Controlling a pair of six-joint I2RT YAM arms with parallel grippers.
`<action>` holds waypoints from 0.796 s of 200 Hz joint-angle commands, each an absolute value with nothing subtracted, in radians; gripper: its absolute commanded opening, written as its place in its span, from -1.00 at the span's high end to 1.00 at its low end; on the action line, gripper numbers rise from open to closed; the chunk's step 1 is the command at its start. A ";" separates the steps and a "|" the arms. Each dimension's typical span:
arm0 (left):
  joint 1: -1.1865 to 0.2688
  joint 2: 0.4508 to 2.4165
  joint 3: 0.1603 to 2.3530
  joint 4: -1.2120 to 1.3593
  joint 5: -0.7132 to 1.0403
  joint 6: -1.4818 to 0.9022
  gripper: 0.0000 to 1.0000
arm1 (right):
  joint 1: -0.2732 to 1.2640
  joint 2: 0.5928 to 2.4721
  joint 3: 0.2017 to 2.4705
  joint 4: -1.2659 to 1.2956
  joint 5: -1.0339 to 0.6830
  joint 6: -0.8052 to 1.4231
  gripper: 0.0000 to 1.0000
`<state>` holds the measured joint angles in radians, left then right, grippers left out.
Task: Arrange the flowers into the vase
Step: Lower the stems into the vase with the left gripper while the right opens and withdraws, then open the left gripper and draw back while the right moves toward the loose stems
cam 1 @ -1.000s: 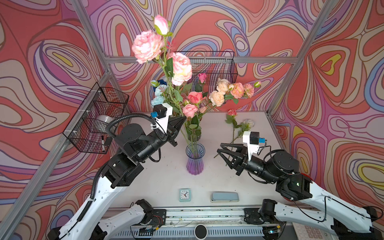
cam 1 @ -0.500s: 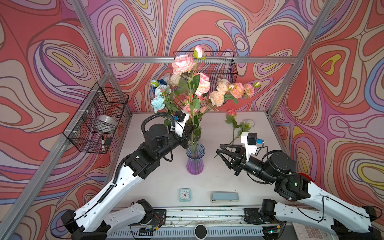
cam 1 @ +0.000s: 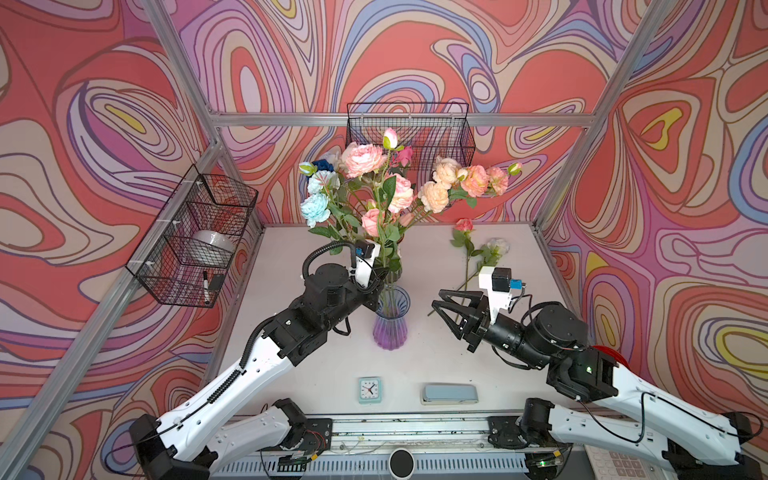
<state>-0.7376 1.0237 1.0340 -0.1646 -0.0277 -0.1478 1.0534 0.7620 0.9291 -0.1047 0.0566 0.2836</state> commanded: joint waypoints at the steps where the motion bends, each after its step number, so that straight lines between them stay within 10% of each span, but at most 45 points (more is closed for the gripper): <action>1: -0.752 1.021 1.022 -0.181 -0.072 -0.185 0.88 | 1.054 0.761 0.916 -0.098 0.065 0.297 0.27; 32: -0.773 0.983 1.000 -0.171 -0.092 -0.198 0.22 | 1.054 0.759 0.909 -0.098 0.058 0.309 0.25; 159: -0.790 0.633 0.908 -0.117 -0.037 -0.395 -0.60 | 1.050 0.845 0.835 -0.262 0.338 0.503 -0.13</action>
